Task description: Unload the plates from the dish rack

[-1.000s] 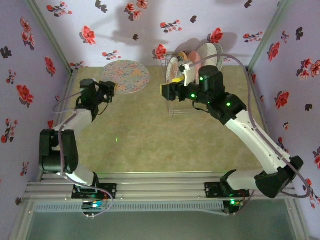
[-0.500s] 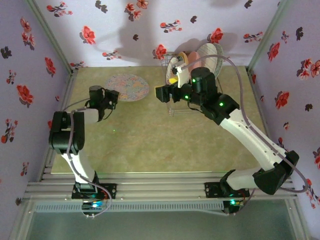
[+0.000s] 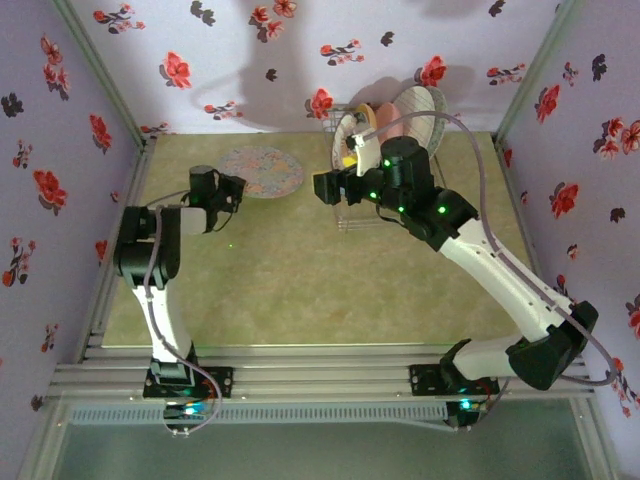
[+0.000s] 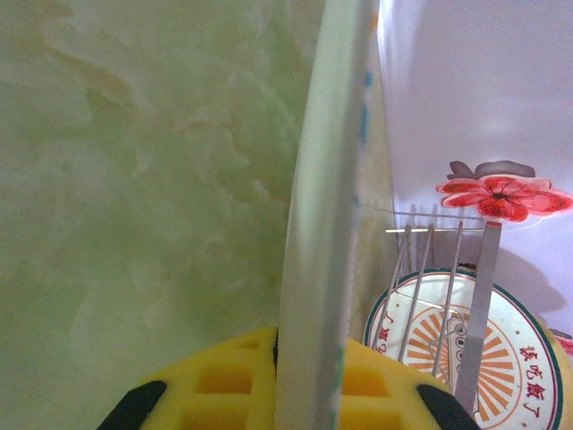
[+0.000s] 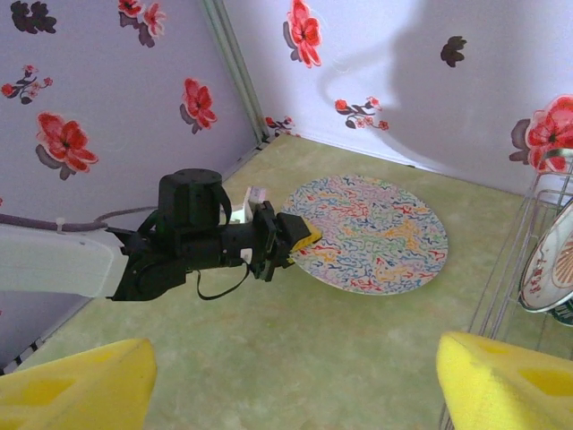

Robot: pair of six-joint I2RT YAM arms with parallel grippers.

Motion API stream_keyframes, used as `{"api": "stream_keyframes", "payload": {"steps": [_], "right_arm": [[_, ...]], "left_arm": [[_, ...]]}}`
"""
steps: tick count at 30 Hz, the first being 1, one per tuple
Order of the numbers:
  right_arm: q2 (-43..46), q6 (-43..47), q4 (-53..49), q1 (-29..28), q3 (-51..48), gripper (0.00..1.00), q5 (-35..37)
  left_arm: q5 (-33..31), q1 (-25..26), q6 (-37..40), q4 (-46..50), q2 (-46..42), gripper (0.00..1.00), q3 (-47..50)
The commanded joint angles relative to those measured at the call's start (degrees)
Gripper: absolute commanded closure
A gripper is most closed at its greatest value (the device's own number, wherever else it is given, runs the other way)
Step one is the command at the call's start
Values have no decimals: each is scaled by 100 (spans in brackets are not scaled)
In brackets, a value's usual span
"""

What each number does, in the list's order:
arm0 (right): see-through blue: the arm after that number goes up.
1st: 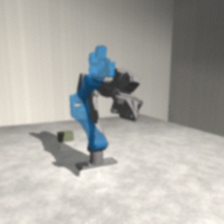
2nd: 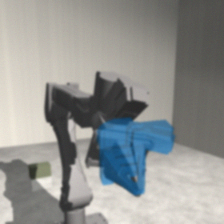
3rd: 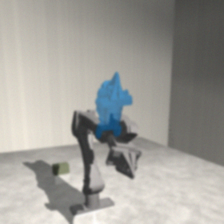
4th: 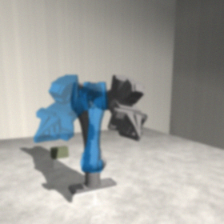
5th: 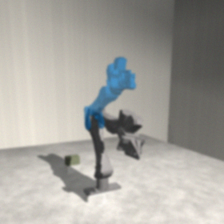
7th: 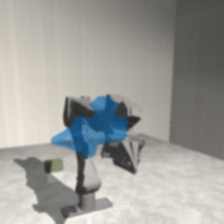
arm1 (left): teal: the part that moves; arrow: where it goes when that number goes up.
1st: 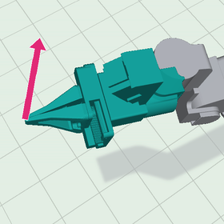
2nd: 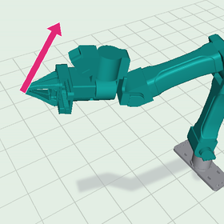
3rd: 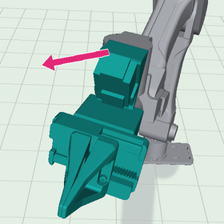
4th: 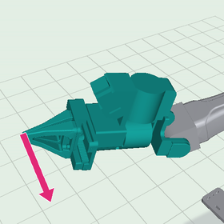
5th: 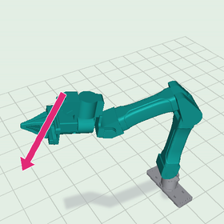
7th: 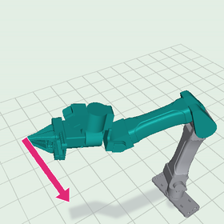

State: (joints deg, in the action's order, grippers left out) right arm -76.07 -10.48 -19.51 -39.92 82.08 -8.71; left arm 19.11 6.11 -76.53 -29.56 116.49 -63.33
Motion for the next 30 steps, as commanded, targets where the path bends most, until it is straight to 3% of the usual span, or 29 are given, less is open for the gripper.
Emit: {"api": "stream_keyframes", "payload": {"steps": [1,8,17,23,30], "right_arm": [[184,-7,80,-30,-54,17,203],[183,-17,68,-33,-99,17,269],[157,-15,41,-33,-95,15,369],[147,2,-22,-24,-56,14,581],[137,23,-297,16,52,12,1169]], "left_arm": [[127,87,121,-362,174,100,-381],[121,162,154,-120,496,100,-709],[122,162,226,417,649,72,-927],[176,161,344,978,656,59,-1165],[149,167,518,2583,685,48,-1799]]}}
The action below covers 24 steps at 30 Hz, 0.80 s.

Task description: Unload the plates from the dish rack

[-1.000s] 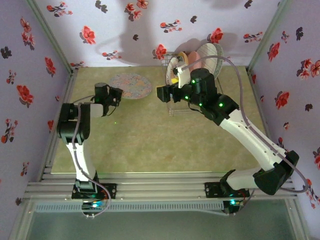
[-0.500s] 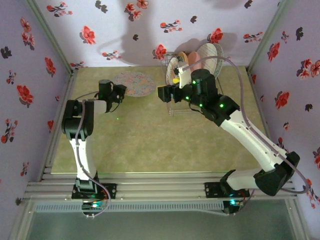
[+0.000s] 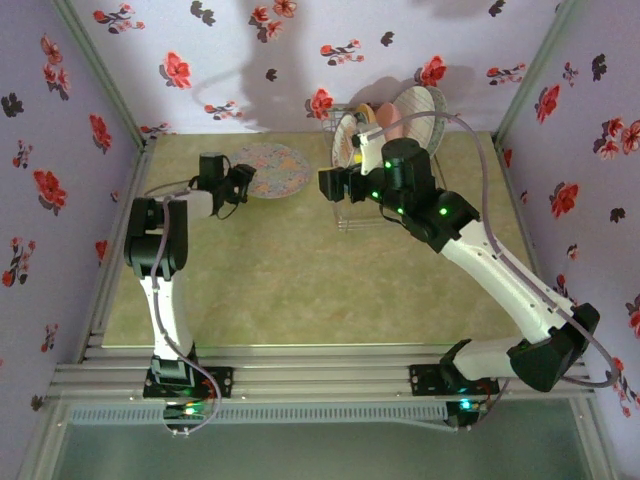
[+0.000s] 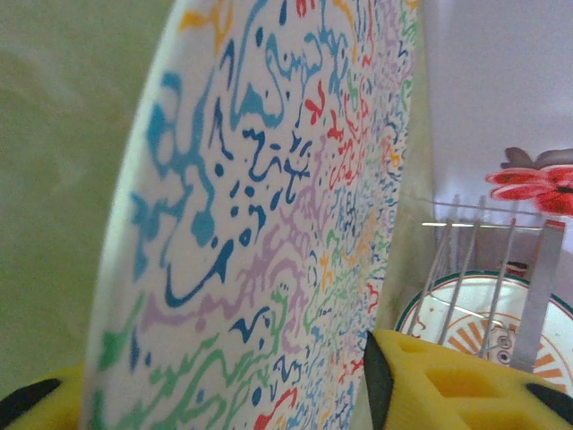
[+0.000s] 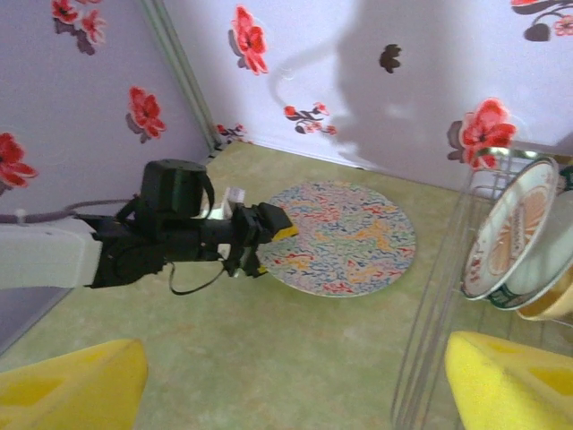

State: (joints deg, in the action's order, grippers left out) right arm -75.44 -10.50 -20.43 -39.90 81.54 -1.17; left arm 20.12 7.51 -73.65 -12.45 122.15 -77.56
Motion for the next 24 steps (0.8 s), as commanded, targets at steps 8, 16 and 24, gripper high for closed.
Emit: {"api": "stream_keyframes", "payload": {"steps": [8,16,24], "right_arm": [[93,-31,-584,336,257,12,850],[83,-125,-720,603,389,12,693],[100,-112,-813,718,449,12,807]], "left_arm": [[14,53,456,2771,368,43,-1319],[-44,51,613,3385,537,42,-1657],[-198,51,784,4077,583,36,-1917]]}}
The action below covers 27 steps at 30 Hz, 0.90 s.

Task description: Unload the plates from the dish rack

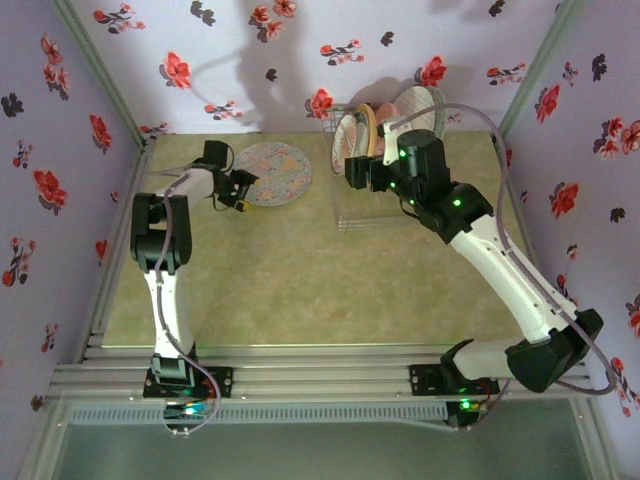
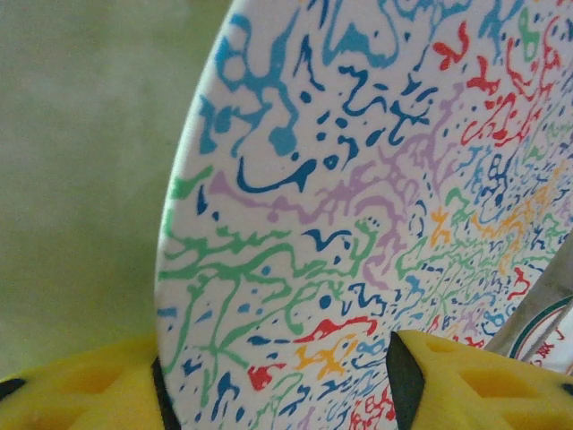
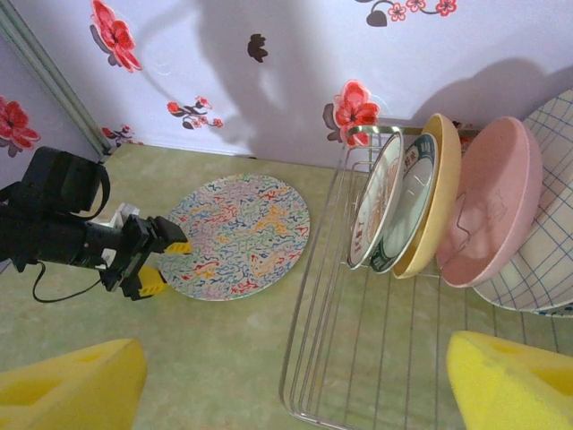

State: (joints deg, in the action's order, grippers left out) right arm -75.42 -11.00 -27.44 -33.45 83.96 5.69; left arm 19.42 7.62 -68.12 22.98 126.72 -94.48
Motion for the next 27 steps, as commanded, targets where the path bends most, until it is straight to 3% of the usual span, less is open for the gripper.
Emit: {"api": "stream_keyframes", "payload": {"steps": [1,7,12,15,22,27], "right_arm": [[109,-44,-165,101,255,12,240],[35,-10,-803,782,667,12,1515],[-263,-225,-919,1906,987,13,1600],[-640,-274,-663,2472,1141,13,1378],[-2185,-423,-169,3477,1914,16,-367],[-3251,-356,-440,3824,2882,21,-1343]], "left_arm": [[-153,42,270,646,130,35,-276],[-236,49,412,1055,-20,29,-339],[-400,104,413,1079,-510,28,-54],[-530,172,390,1060,-970,28,191],[-736,414,348,718,-2413,27,1011],[-811,787,1049,334,-3655,27,1315]]}}
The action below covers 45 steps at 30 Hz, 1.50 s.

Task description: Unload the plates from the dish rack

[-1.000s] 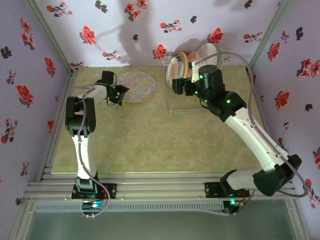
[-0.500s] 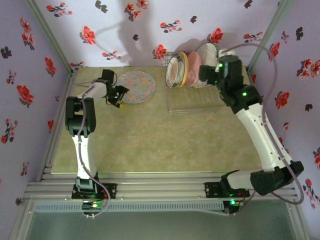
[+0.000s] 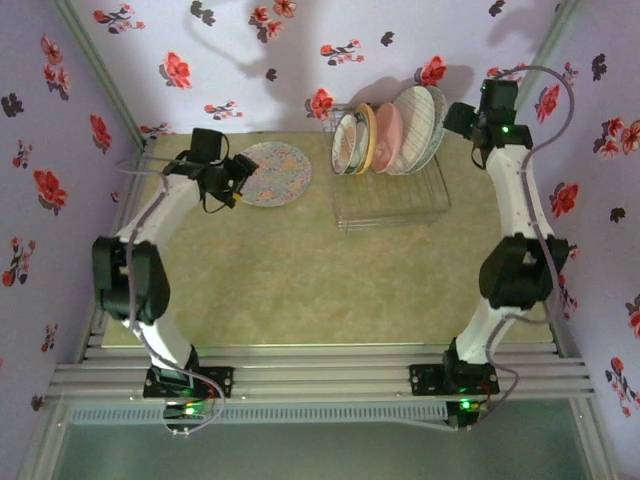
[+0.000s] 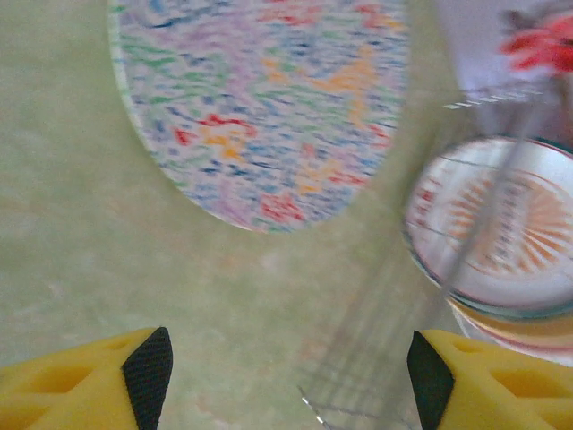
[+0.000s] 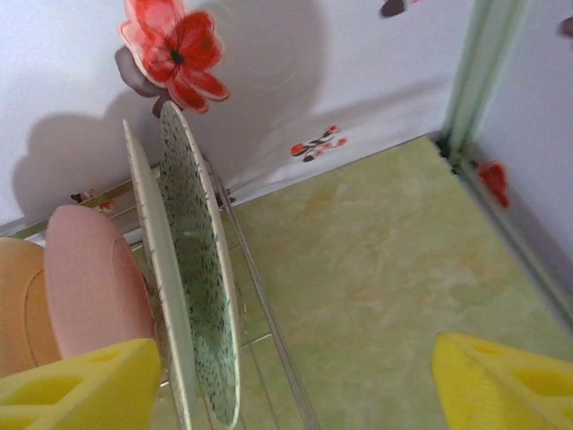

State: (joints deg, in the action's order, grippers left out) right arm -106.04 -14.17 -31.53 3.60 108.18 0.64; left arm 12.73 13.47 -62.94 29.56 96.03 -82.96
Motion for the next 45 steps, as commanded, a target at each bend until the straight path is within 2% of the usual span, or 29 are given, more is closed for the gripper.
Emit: {"api": "stream_keyframes", "payload": {"steps": [1,3,8,12,14,25,36,45], "right_arm": [[-343,-41,-70,157,614,22,-971],[-593,-14,-88,202,803,23,-1142],[-1043,94,-110,242,1026,26,-1465],[-1322,250,-39,255,1133,29,-1747],[-1439,305,-46,285,1193,31,-1763],[-1691,301,6,361,1273,47,-1988],[-2041,371,168,361,1518,52,-2419],[-2158,397,167,325,1667,62,-2421]], "left_arm": [[-215,324,683,-431,-848,27,223],[-397,586,1031,-590,-1317,27,258],[-780,1666,2420,-1530,-2247,27,389],[-1002,2359,3331,-1981,-2537,27,398],[-1133,2548,3519,-1986,-2553,27,336],[-1238,2731,3620,-1818,-2397,27,-12],[-1230,2792,3659,-1760,-2294,26,-168],[-1247,2793,3631,-1697,-2325,26,-177]]}}
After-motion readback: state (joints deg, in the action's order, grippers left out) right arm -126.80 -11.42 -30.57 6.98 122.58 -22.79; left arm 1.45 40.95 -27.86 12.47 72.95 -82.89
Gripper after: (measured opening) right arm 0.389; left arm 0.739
